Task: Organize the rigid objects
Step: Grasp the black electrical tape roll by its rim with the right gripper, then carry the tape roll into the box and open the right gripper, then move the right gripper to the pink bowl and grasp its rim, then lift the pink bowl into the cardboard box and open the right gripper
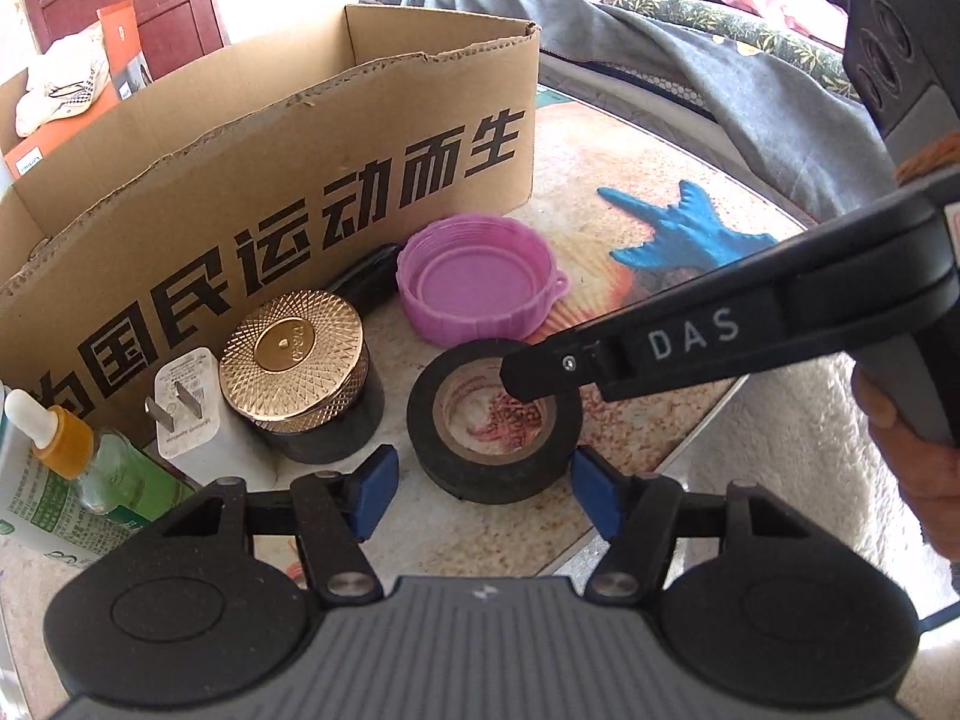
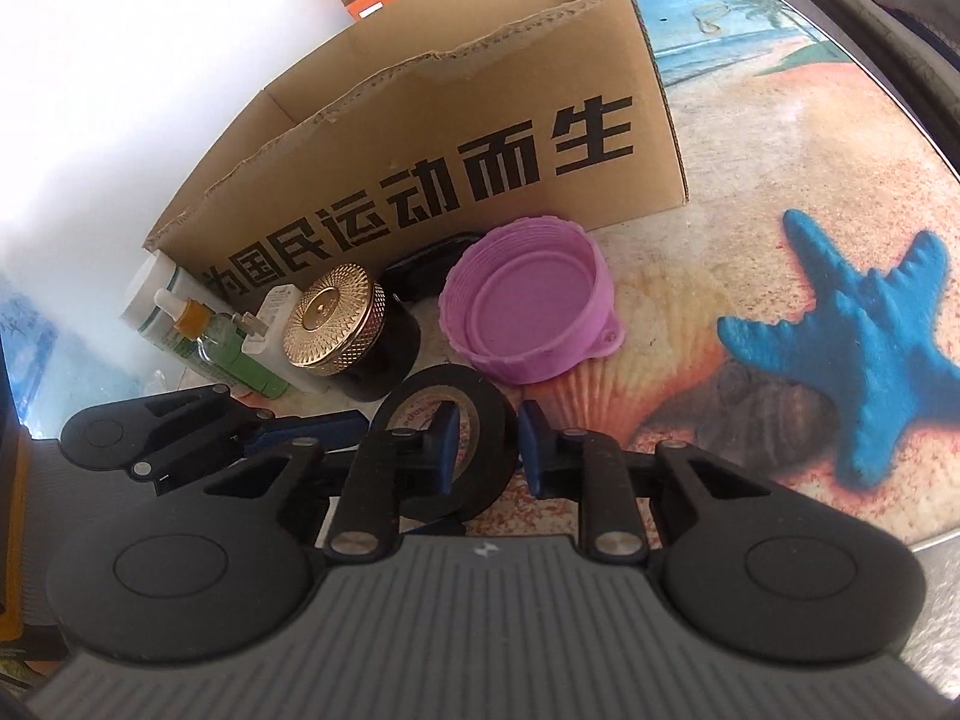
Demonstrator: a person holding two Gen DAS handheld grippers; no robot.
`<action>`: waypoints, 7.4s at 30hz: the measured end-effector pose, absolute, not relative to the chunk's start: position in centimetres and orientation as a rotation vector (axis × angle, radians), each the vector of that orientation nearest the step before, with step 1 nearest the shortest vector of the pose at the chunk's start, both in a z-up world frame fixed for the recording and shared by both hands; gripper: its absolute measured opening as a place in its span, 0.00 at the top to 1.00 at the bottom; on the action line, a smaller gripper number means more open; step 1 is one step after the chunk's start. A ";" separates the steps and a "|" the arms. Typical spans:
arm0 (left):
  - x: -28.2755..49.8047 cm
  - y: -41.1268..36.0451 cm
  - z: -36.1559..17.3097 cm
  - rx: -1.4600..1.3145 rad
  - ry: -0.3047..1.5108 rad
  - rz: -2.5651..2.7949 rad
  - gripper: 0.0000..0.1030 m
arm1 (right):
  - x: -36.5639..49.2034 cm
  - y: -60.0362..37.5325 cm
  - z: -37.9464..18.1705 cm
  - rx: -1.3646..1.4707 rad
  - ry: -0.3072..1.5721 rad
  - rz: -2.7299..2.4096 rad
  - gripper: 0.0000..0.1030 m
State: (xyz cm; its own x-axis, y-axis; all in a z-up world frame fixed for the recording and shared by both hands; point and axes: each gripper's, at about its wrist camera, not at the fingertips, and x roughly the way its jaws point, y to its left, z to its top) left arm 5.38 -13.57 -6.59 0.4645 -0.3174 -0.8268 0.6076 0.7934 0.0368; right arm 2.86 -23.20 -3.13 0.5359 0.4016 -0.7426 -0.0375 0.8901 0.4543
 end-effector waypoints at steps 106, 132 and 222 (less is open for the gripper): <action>7.3 -9.9 4.4 0.198 0.843 -0.549 0.27 | 1.9 -27.5 5.9 0.522 0.811 0.261 0.74; 8.2 -19.6 -5.8 0.452 0.811 -0.433 0.30 | 7.9 -25.1 -1.2 0.279 0.900 0.237 0.70; 26.9 -4.9 0.8 0.329 1.275 -0.364 0.33 | 29.3 -12.3 -0.3 0.419 1.480 0.535 0.80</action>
State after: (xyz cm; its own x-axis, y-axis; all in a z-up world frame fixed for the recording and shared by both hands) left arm 26.89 -4.91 0.85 0.2499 -0.0819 -0.9648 0.4395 0.8975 0.0377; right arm 29.25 -12.33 -0.29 0.0119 0.5757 -0.8176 -0.0805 0.8155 0.5731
